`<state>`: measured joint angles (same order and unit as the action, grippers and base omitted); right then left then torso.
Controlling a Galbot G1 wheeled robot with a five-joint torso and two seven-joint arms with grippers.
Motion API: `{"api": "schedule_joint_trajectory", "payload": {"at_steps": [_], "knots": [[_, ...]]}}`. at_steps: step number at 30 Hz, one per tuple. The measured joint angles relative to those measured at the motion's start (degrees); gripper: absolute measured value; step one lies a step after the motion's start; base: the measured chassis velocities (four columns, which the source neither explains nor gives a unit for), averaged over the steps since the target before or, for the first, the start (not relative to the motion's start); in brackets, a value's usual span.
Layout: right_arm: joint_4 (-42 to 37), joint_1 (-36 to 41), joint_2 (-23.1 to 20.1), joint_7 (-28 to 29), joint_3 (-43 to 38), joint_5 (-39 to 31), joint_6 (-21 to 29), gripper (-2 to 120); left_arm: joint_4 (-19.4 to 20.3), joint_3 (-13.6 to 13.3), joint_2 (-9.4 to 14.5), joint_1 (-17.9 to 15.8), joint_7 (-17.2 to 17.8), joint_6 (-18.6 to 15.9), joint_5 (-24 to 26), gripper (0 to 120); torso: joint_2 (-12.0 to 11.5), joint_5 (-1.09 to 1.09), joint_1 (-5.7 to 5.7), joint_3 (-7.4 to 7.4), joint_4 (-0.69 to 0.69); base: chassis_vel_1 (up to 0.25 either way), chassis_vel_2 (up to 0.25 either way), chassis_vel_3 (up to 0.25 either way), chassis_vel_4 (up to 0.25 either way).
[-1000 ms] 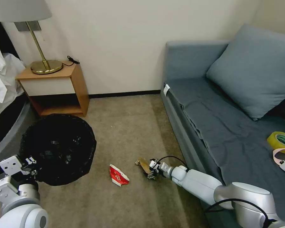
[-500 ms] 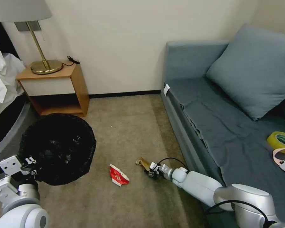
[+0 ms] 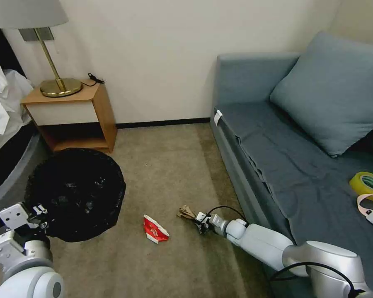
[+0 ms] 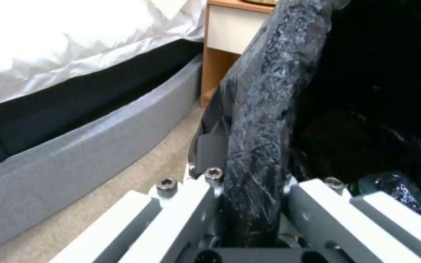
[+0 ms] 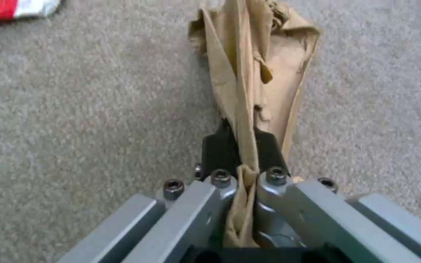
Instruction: Pick up the trash bin, then pick up the garbage on the floor and place it into the trash bin.
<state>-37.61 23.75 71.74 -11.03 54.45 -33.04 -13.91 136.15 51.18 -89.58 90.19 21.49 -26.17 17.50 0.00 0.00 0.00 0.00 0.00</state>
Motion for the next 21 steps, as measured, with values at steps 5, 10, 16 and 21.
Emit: {"api": "schedule_joint_trajectory", "payload": {"at_steps": [5, 10, 16, 21], "knots": [[-1.9, 0.0, -1.2, 0.3, -0.6, -0.3, -0.5, 0, 0.0, -0.1, 0.0, -0.1, 0.0, -0.1, 0.0, 2, 0.0, 0.00, 0.00, 0.00, 0.00, 0.000, 0.000, 0.000, 0.000], [-5.0, -0.6, -3.4, 0.2, -1.7, -0.9, -1.0, 0, 0.1, -0.3, 0.0, -0.1, 0.0, -0.3, -0.1, 2, 0.0, 0.00, 0.00, 0.00, 0.00, 0.000, 0.000, 0.000, 0.000], [-8.5, -1.2, -6.4, 0.2, -3.5, -1.3, -1.6, 0, 0.0, -0.7, 0.0, 0.0, 0.0, -0.4, -0.2, 2, 0.0, 0.00, 0.00, 0.00, 0.00, 0.000, 0.000, 0.000, 0.000], [-14.1, -1.2, -9.9, 1.0, -4.5, -3.1, -0.9, 0, -0.4, -1.4, 0.3, 0.0, 0.0, -0.4, -0.4, 2, 0.0, 0.01, 0.00, 0.00, 0.01, 0.000, 0.000, 0.000, 0.000]]}}
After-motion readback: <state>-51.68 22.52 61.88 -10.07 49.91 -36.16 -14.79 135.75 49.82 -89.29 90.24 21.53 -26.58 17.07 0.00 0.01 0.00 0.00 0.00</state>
